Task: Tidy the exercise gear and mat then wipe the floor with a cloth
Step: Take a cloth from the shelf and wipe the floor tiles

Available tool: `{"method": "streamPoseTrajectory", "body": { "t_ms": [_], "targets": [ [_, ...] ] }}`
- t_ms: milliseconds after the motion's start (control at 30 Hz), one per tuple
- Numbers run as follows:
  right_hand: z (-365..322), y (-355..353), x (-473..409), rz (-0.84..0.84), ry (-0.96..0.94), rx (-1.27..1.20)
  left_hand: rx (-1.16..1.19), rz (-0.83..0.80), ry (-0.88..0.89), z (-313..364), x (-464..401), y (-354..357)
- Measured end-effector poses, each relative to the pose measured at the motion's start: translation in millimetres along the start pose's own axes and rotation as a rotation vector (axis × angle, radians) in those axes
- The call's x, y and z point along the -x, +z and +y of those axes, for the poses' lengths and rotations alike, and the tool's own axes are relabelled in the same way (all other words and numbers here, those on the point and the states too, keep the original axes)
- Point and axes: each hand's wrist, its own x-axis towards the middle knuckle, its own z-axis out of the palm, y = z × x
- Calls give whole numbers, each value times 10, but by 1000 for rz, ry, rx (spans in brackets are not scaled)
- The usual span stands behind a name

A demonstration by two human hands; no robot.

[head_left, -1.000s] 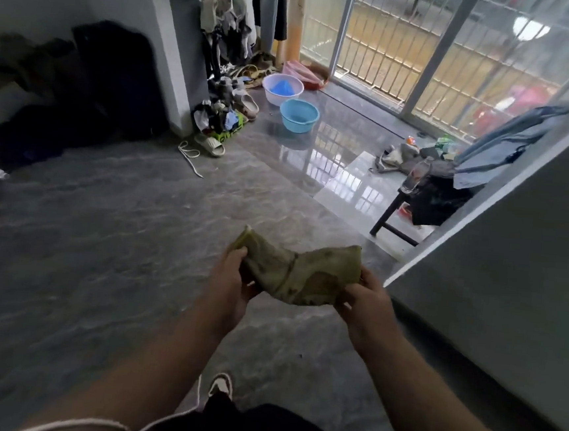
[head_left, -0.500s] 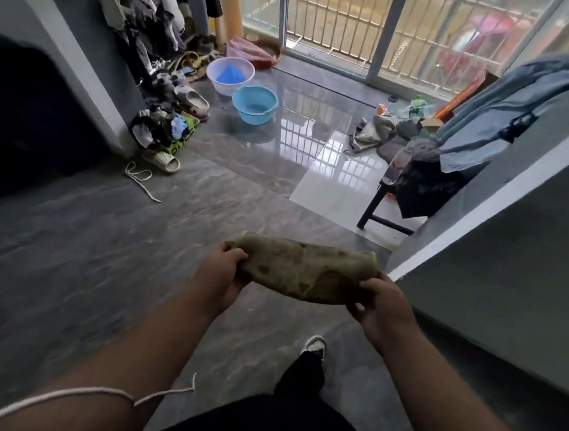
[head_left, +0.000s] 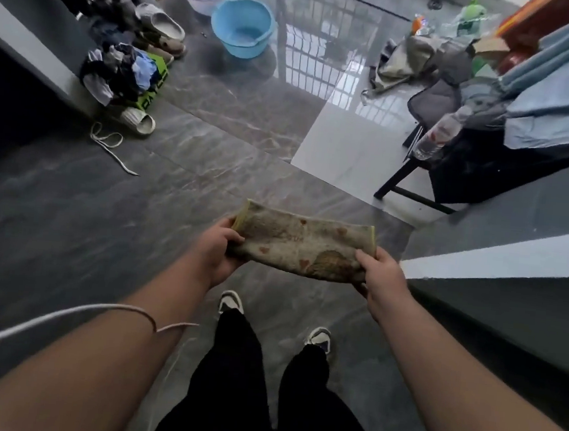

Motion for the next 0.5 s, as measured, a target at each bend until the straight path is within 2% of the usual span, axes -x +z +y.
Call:
{"method": "streamPoseTrajectory", "body": {
  "t_ms": [267,400,500],
  "targets": [
    [693,397,-1547,168,-67,308,-399,-108,-53,-136,-1943,-209],
    [1204,496,-2369,198,-93,379,-499,-171,-68,-536,-2850,-281],
    [1720,501,-3092,216,-107,423,-522,-158,-73,-1014,-3578,-352]
  ]
}}
